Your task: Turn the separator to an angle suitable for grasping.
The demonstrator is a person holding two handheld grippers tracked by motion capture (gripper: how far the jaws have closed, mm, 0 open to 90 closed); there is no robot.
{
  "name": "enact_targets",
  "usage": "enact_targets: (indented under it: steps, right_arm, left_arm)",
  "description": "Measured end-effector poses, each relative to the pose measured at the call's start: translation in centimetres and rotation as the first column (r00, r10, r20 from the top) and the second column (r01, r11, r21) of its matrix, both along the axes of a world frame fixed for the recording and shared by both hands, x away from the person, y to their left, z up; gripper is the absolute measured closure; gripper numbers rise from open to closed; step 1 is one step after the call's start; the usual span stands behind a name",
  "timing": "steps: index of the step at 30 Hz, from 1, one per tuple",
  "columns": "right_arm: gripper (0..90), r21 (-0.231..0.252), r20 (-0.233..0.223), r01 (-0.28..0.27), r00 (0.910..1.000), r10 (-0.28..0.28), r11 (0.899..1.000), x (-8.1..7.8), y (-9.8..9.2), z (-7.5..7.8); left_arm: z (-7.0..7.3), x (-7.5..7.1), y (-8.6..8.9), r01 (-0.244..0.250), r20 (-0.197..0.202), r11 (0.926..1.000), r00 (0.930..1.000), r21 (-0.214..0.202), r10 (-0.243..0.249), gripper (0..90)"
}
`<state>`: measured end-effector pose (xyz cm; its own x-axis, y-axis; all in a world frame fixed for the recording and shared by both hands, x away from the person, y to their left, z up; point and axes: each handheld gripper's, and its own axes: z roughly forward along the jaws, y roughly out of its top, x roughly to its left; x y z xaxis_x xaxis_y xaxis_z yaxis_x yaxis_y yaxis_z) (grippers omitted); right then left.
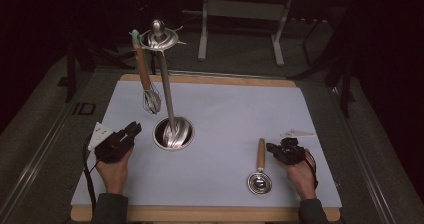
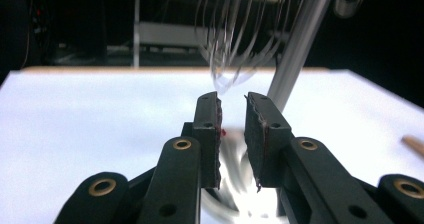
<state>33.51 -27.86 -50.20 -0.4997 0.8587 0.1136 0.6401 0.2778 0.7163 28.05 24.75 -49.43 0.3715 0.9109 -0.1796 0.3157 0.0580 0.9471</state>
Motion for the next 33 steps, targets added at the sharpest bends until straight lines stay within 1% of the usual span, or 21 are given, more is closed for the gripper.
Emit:
enact_targets:
  steps: [1,3,4,5,9,13,16,19,21,27,33]
  right_arm:
    - [89.5,-0.001,-0.004,0.007,1.0000,-0.007,1.000,0.0,-0.1,0.0]
    - [89.6,-0.007,-0.007,0.014,0.9999,-0.014,1.000,0.1,-0.2,-0.1]
    - [89.6,-0.010,-0.009,0.018,0.9998,-0.018,1.000,0.1,-0.2,-0.2]
    - [89.6,-0.014,-0.010,0.020,0.9997,-0.020,1.000,0.1,-0.2,-0.2]
    - [89.6,-0.046,-0.016,0.024,0.9996,-0.025,0.999,0.3,-0.2,-0.5]
    - [89.6,-0.076,-0.034,0.032,0.9988,-0.035,0.997,0.5,-0.1,-1.1]
    - [89.6,-0.095,-0.062,0.045,0.9968,-0.051,0.994,0.8,0.0,-1.6]
    - [89.6,-0.115,-0.079,0.047,0.9953,-0.056,0.992,1.2,0.1,-1.9]
    - [89.6,-0.114,-0.089,0.046,0.9944,-0.057,0.992,1.4,0.3,-1.8]
    - [89.7,-0.116,-0.113,0.021,0.9931,-0.034,0.993,2.0,0.9,-1.7]
    - [89.7,-0.161,-0.127,-0.022,0.9919,0.002,0.987,2.9,2.2,-1.4]
  left_arm:
    - [-0.3,-0.1,-0.1,0.000,-0.008,1.0000,1.0000,0.009,0.000,75.6]
    - [-1.3,-0.1,-0.1,0.001,-0.039,0.9997,0.9992,0.025,0.000,74.8]
    - [-1.6,-0.1,-0.2,0.001,-0.049,0.9996,0.9988,0.029,0.001,74.7]
    - [-1.9,0.0,-0.2,0.002,-0.068,0.9991,0.9977,0.042,0.000,74.5]
    - [-3.2,0.1,-0.3,-0.009,-0.113,0.9989,0.9935,0.045,0.014,73.4]
    - [-4.0,0.4,-0.5,-0.010,-0.148,0.9971,0.9888,0.075,0.021,72.9]
    - [-4.3,0.6,-0.6,-0.011,-0.160,0.9958,0.9868,0.091,0.026,72.3]
    - [-4.5,0.7,-0.7,-0.020,-0.163,0.9954,0.9859,0.094,0.036,71.5]
    - [-4.5,0.6,-0.8,-0.019,-0.159,0.9950,0.9867,0.098,0.034,71.3]
    - [-4.5,0.6,-0.9,-0.021,-0.155,0.9938,0.9871,0.109,0.038,71.2]
    - [-4.5,0.6,-1.1,-0.020,-0.149,0.9920,0.9881,0.125,0.038,71.1]
